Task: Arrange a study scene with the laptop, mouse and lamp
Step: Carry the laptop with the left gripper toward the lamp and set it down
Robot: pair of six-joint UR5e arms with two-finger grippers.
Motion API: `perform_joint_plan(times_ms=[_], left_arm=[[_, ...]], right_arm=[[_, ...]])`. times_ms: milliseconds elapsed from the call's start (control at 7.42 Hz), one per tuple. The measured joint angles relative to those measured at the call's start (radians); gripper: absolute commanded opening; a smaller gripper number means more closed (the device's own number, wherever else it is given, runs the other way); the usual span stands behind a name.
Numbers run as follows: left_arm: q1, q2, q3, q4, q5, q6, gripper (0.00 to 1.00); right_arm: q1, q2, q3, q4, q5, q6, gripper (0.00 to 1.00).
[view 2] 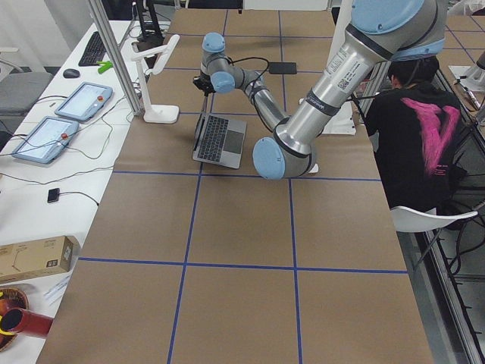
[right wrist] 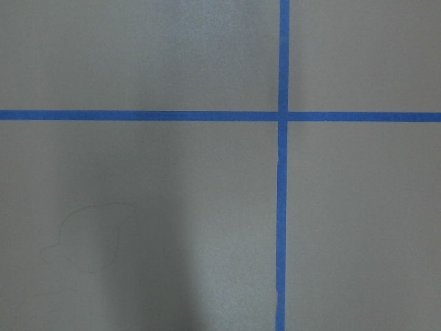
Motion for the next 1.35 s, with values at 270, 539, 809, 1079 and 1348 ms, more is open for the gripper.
perform_joint_plan(times_ms=[270,539,809,1079,1348], left_arm=[[0.0,-0.018,0.011,0.002,0.0,-0.001,0.0],[-0.001,-0.018,0.015,0.002,0.001,0.001,0.02],[0.0,-0.019,0.015,0.001,0.017,0.001,0.77],[0.0,-0.019,0.009,0.001,0.041,-0.016,0.81],[0.001,-0.019,-0.003,0.001,0.046,-0.034,0.92]], right_arm=[[0.0,0.0,-0.003,0.001,-0.001,0.001,1.0],[-0.001,0.001,-0.004,0.001,-0.002,0.002,1.0],[-0.001,0.002,-0.004,0.001,-0.003,0.003,1.0],[-0.001,0.003,-0.004,0.001,-0.004,0.002,1.0],[-0.001,0.004,0.0,0.001,-0.005,0.002,1.0]])
